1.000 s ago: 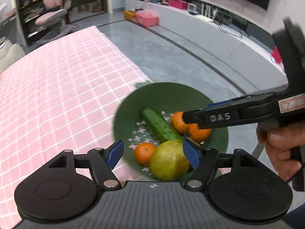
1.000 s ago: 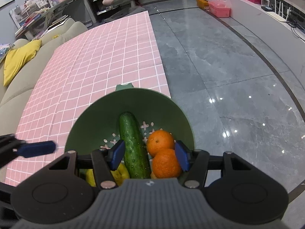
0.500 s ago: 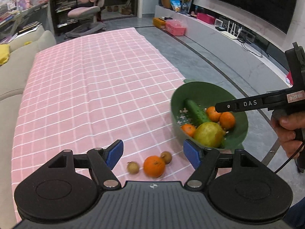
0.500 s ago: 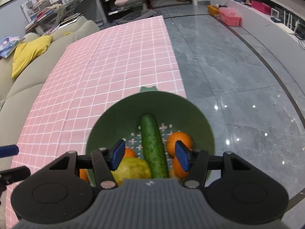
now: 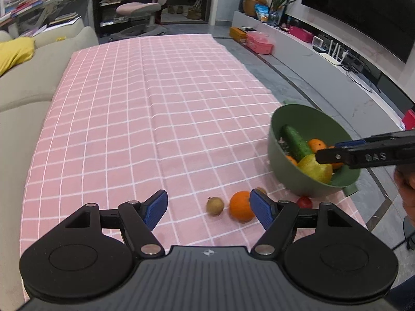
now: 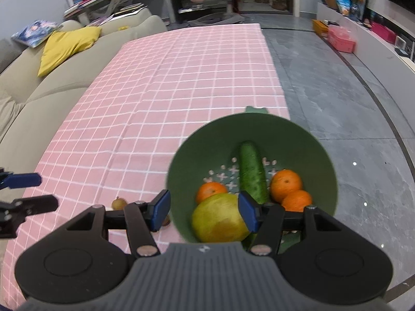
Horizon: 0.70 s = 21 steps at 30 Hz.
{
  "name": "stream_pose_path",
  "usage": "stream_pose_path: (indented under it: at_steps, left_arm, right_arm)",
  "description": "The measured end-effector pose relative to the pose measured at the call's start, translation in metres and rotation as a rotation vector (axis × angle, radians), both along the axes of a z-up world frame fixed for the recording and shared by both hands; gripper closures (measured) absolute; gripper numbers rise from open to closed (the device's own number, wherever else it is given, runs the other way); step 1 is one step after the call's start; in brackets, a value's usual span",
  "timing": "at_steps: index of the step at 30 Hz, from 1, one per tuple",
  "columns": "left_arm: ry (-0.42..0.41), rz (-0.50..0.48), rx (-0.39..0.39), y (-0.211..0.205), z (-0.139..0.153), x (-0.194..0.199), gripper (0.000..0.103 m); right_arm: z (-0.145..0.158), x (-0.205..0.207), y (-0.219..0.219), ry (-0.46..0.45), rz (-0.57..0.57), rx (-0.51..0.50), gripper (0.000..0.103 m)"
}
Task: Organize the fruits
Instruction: 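Move both open grippers back toward the remaining fruits on the tablecloth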
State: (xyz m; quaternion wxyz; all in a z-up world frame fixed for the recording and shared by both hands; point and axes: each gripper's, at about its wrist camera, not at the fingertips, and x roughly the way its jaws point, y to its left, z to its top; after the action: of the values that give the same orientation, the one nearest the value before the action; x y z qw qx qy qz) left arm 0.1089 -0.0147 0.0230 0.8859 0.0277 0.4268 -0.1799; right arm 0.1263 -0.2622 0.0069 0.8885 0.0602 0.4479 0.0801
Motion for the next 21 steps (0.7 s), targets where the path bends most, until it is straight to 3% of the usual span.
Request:
stream_pose_path:
  at_steps: [7,13,21]
  left_arm:
    - [0.044,0.053,-0.047,0.016,-0.022,0.000,0.018]
    - [0.004,-0.014,0.001,0.003,-0.021,-0.004,0.018]
    - [0.006,-0.064,0.017,-0.002,-0.022,-0.007,0.018]
  right_arm:
    - [-0.002,-0.017,0.020,-0.003,0.047,-0.003,0.048]
    - [-0.010,-0.048,0.034,-0.012,0.018,0.020,0.050]
    - [-0.046,-0.084,0.051,0.050,-0.066,0.038,0.053]
